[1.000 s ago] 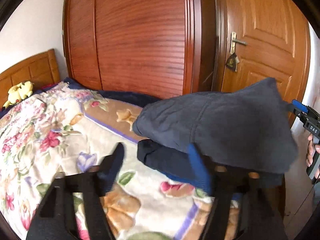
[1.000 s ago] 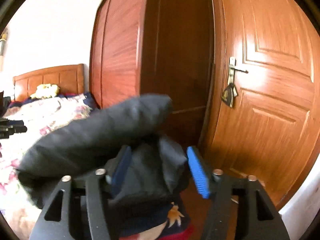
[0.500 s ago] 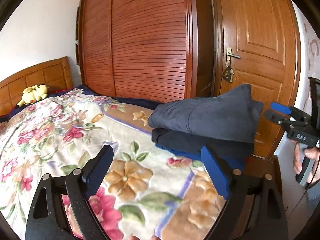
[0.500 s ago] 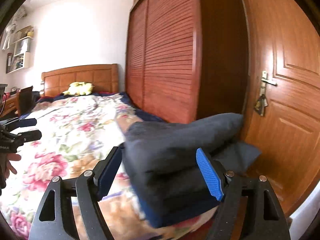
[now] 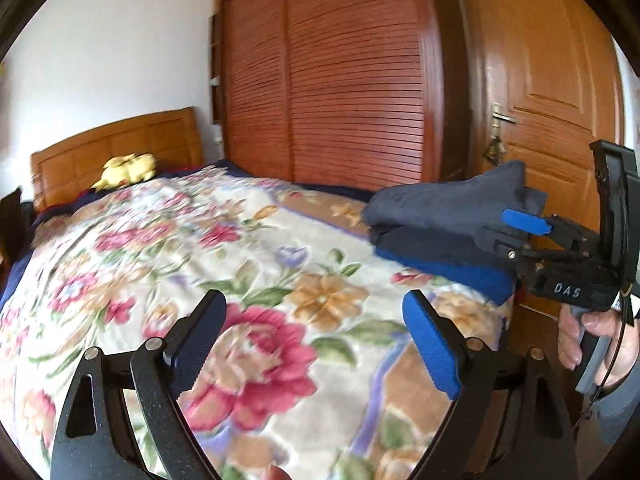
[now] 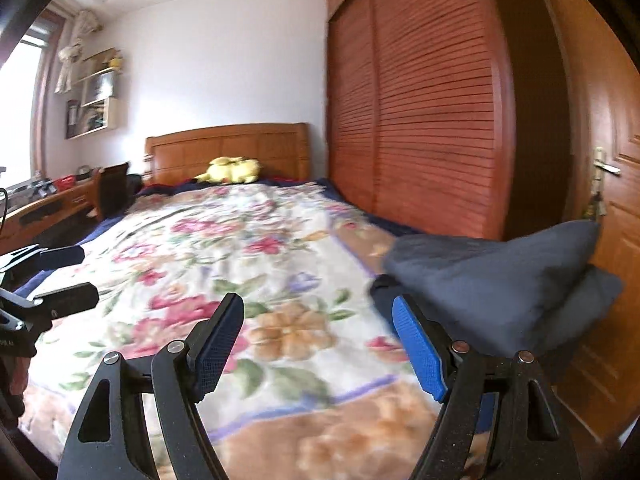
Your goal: Fold large clothes
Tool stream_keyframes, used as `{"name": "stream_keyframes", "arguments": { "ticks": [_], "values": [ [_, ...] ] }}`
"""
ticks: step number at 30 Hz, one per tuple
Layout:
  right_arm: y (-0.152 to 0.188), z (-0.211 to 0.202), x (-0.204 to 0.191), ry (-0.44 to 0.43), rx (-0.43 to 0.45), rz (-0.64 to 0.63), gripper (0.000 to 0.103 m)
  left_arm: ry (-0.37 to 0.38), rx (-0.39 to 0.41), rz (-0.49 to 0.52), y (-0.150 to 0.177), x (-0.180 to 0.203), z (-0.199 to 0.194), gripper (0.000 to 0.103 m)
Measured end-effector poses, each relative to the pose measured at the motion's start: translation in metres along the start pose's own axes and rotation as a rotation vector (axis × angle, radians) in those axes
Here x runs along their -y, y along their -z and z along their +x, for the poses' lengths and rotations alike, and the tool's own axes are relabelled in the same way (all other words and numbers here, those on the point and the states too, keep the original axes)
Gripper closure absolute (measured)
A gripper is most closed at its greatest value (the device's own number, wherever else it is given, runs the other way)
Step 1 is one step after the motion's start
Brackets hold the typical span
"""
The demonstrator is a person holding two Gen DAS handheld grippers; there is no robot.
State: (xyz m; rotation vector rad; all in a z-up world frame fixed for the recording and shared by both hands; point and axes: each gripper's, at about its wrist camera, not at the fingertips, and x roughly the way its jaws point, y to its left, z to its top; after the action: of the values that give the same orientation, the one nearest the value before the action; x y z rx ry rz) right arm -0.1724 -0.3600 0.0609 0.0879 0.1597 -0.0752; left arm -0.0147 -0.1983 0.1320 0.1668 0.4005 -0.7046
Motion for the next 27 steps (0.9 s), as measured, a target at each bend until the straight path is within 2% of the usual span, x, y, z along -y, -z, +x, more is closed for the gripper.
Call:
{"name": "stream_keyframes", "arguments": {
  "ticks": [8, 12, 17, 20, 27],
  "values": [
    [0.013, 0.075, -0.043, -0.151, -0.042, -0.036, 0.024, -0.206, 0.014, -0.074, 0.053, -0.074, -0.015, 0.013],
    [0.015, 0.104, -0.065, -0.232, -0.045, -0.045, 0.024, -0.277, 0.015, -0.135, 0.078, -0.109, -0.021, 0.013],
    [0.017, 0.138, -0.084, -0.305, -0.046, -0.069, 0.024, -0.418, 0.013, -0.149, 0.108, -0.146, -0.030, 0.013],
    [0.022, 0.149, -0.090, -0.337, -0.046, -0.089, 0.024, -0.470, 0.024, -0.178, 0.119, -0.162, -0.034, 0.013],
    [0.032, 0.184, -0.084, -0.374, -0.054, -0.119, 0.024, -0.533, 0.032, -0.209, 0.143, -0.186, -0.040, 0.013]
  ]
}}
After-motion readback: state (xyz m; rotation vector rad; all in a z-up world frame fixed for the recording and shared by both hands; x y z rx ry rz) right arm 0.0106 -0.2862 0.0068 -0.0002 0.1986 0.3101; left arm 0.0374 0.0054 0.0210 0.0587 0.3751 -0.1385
